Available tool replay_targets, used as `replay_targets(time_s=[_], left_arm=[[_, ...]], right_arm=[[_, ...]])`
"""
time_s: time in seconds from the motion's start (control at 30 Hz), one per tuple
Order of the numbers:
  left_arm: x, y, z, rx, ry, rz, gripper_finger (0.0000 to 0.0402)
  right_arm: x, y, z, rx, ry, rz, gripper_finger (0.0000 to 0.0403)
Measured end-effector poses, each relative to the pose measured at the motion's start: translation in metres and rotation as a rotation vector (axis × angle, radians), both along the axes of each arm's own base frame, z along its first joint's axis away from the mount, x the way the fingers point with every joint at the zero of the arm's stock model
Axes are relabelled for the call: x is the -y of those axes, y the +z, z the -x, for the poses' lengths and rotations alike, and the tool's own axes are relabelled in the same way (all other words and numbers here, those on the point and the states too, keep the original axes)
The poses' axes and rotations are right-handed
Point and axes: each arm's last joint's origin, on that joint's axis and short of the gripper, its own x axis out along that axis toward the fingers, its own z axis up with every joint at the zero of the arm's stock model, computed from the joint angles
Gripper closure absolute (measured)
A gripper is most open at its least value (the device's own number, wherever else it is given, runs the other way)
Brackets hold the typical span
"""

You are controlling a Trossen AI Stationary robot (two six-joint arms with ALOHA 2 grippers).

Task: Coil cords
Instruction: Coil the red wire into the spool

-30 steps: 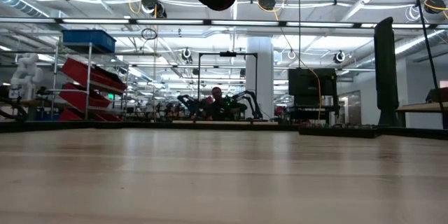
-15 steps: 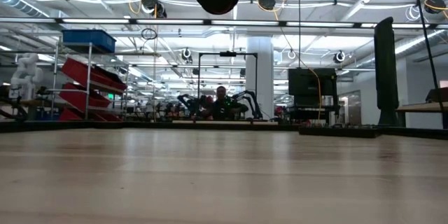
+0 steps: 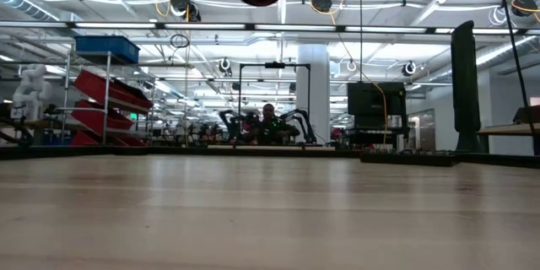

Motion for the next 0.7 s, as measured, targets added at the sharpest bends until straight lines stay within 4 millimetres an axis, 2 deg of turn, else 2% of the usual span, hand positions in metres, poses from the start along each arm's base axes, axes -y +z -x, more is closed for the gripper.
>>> replay_targets(time_s=[0.2,0.7], left_arm=[[0.0031,-0.0021,0.0005,-0.007,-0.145,-0.067,0.0391],[0.0069,-0.0085,0.0032,-0.075,-0.138,-0.048,0.0386]], right_arm=[[0.0017,-0.0002,-0.0005,-0.013,0.120,-0.077,0.0403],[0.0024,0.0034,-0.0018,0.025,0.118,-0.083,0.0403]])
